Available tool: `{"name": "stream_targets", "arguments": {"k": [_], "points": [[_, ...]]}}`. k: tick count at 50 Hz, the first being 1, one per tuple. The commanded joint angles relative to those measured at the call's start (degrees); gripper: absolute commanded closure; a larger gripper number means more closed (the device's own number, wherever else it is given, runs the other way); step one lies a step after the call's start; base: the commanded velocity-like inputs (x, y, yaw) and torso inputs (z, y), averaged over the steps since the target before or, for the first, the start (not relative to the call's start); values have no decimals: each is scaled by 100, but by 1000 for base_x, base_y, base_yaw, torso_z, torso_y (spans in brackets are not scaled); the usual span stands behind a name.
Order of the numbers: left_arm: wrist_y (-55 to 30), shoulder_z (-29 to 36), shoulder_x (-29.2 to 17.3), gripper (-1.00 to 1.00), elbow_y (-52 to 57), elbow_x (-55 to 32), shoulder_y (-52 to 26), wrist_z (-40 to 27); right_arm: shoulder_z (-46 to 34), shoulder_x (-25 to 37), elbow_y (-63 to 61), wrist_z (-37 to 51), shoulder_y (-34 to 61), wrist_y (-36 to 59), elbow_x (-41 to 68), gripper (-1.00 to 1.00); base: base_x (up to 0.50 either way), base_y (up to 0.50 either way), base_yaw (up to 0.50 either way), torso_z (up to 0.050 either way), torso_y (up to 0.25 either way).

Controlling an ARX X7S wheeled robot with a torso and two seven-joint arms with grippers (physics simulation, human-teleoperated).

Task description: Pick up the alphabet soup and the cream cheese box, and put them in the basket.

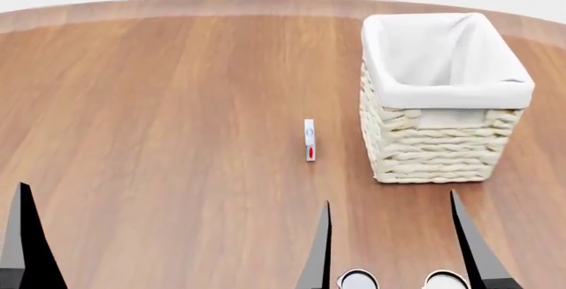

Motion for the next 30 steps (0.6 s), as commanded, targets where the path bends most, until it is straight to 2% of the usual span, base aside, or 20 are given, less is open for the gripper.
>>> {"name": "stream_targets", "arguments": {"k": [1,30], "points": [[61,-6,-34,-100,-104,-34,-16,-32,-19,39,34,53,36,34,17,-100,195,0,0,0,0],[119,15,-114,-100,-194,-131,-20,-124,-88,143,123,166,69,32,20,-100,196,0,0,0,1]]}}
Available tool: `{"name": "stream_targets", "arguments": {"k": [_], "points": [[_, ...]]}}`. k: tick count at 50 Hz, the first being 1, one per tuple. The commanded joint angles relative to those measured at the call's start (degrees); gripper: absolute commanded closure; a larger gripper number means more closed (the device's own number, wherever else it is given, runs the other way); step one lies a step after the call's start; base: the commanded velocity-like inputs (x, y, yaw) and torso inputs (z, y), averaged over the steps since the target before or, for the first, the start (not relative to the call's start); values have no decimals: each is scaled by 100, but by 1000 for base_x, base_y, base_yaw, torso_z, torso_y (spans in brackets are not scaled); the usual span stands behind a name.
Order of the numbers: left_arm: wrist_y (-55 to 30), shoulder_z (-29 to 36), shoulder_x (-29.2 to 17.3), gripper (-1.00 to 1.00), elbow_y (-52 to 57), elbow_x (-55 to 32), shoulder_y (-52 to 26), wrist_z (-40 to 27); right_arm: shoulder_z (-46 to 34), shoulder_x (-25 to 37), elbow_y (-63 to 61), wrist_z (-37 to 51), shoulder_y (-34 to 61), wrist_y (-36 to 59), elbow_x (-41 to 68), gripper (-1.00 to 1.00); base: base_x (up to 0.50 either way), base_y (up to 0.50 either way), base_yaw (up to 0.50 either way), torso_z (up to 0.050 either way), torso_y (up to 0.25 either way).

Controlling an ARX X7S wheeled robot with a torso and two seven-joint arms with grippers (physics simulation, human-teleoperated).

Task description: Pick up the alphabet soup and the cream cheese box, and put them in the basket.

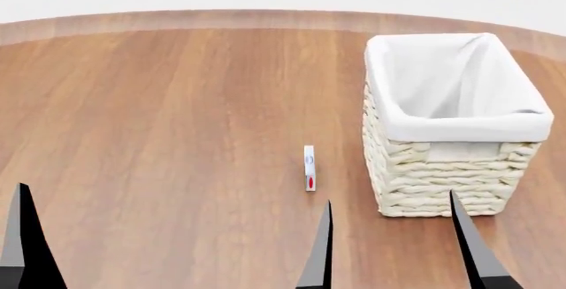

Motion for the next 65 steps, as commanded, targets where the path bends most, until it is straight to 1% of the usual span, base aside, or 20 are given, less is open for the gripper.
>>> {"name": "stream_targets", "arguments": {"k": [1,65], "points": [[21,14,-28,-100,-49,-46,-7,-32,-20,41,23,41,2,-8,14,-100,199,0,0,0,0],[74,187,-201,-100,-129,-108,-65,-174,-122,205,12,183,69,32,189,-100,202,0,0,0,0]]}}
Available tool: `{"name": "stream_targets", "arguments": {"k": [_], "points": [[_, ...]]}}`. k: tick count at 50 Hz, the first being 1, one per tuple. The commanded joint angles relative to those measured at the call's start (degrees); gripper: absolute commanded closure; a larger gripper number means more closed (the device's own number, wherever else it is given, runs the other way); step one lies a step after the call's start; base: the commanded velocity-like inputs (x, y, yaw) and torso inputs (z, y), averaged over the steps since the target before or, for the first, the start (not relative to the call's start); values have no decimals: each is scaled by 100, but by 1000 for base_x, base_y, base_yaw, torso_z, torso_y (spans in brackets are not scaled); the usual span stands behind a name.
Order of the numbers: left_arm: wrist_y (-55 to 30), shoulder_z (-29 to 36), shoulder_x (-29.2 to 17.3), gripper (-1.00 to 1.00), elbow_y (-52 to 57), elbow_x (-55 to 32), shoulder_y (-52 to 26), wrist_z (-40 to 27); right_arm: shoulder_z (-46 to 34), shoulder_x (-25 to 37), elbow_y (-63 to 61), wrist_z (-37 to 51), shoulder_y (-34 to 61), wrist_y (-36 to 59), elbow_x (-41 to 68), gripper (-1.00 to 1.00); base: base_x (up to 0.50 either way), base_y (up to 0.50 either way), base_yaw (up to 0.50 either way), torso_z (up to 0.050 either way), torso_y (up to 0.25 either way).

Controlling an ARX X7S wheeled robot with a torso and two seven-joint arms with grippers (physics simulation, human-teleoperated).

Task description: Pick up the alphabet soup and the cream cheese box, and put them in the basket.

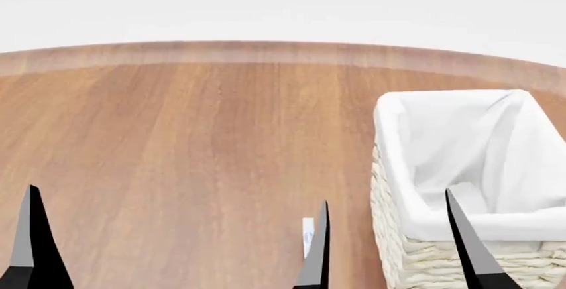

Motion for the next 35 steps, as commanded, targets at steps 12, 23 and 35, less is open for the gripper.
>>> {"name": "stream_targets", "arguments": {"k": [12,23,35], "points": [[37,32,-62,-100,-11,-9,10,-62,47,6,-2,150,-38,-210,38,-100,209,0,0,0,0],[-44,94,-96,-100,-12,15,-18,-90,27,41,24,158,-63,-232,91,-100,29,0,0,0,0],[-30,144,-107,-100,-58,71,-22,-135,-3,77,117,185,-110,-326,110,-100,0,0,0,0,-131]]}}
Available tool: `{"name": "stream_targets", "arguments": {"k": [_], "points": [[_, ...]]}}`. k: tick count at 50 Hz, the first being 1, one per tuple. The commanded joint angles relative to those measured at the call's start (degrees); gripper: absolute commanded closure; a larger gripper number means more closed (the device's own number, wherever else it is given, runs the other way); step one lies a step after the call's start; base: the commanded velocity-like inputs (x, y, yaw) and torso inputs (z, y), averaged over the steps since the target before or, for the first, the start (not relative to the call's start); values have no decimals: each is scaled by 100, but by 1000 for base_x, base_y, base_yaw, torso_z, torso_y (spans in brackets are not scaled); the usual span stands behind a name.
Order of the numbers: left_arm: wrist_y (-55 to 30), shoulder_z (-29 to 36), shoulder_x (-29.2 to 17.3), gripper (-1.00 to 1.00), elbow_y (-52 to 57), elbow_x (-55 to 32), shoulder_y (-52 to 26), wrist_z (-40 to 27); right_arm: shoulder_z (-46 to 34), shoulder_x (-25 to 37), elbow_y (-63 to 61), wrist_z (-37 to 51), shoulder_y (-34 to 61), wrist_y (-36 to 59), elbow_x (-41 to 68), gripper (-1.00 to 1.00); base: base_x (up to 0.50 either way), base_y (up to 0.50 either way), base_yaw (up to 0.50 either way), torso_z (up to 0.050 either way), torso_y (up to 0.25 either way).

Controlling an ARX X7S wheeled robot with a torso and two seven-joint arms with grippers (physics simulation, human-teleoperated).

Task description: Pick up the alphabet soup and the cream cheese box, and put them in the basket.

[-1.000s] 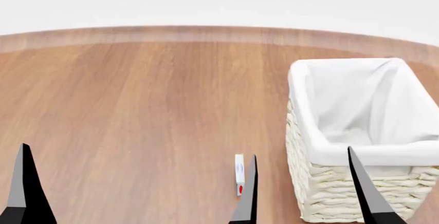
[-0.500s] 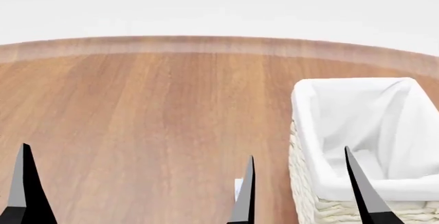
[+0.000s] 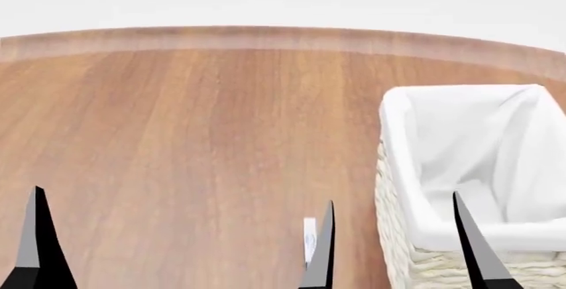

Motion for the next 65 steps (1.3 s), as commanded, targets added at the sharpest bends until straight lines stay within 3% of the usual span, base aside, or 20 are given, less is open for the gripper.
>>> {"name": "stream_targets", "arguments": {"k": [1,65], "points": [[22,48,-14,-100,-60,36,4,-33,-20,29,48,26,-13,-34,25,-100,0,0,0,0,-154],[26,174,-180,-100,-134,-25,-79,-219,-141,155,175,155,84,-55,87,-100,0,0,0,0,-155]]}}
